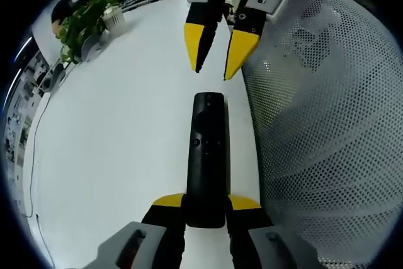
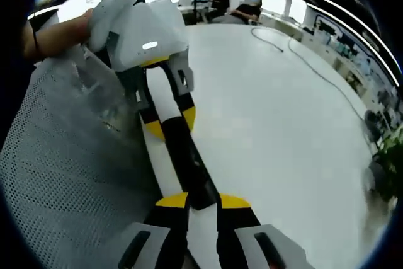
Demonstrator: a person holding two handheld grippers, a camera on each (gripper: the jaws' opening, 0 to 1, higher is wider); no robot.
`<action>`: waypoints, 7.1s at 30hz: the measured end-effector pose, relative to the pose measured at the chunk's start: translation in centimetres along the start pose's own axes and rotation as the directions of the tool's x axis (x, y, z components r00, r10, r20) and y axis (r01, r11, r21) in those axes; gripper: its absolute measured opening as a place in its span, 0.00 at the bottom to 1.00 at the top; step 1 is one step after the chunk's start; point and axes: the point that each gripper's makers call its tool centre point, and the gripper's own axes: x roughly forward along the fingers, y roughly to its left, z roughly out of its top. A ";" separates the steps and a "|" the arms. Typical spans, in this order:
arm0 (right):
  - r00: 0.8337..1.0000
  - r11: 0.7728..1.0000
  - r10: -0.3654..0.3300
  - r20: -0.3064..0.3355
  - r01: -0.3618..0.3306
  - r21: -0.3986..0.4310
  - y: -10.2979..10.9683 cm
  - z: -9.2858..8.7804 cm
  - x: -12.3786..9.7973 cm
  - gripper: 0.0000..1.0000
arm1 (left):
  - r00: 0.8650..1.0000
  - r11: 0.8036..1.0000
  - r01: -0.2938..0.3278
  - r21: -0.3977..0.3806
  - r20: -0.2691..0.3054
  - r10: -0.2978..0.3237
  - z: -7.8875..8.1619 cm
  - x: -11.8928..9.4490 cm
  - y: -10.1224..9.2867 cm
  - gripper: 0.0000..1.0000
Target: Press the specified remote control buttons in sequence, fully releasing each button before pressing the next.
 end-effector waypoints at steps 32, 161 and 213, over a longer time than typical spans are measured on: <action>0.990 0.961 -0.019 -0.143 -0.021 -0.274 -0.3 -1.8 2.7 0.00 | 1.000 1.000 0.005 0.005 0.009 -0.005 0.0 0.0 0.0 0.25; 0.995 0.969 0.100 -0.018 -0.101 -0.225 1.3 1.5 4.3 0.04 | 0.999 1.000 0.015 -0.008 0.050 -0.015 0.0 -0.1 -0.1 0.25; 0.995 0.941 0.092 -0.032 -0.097 -0.324 1.9 2.5 5.2 0.00 | 0.998 1.000 0.017 -0.018 0.063 -0.015 0.0 0.0 0.0 0.25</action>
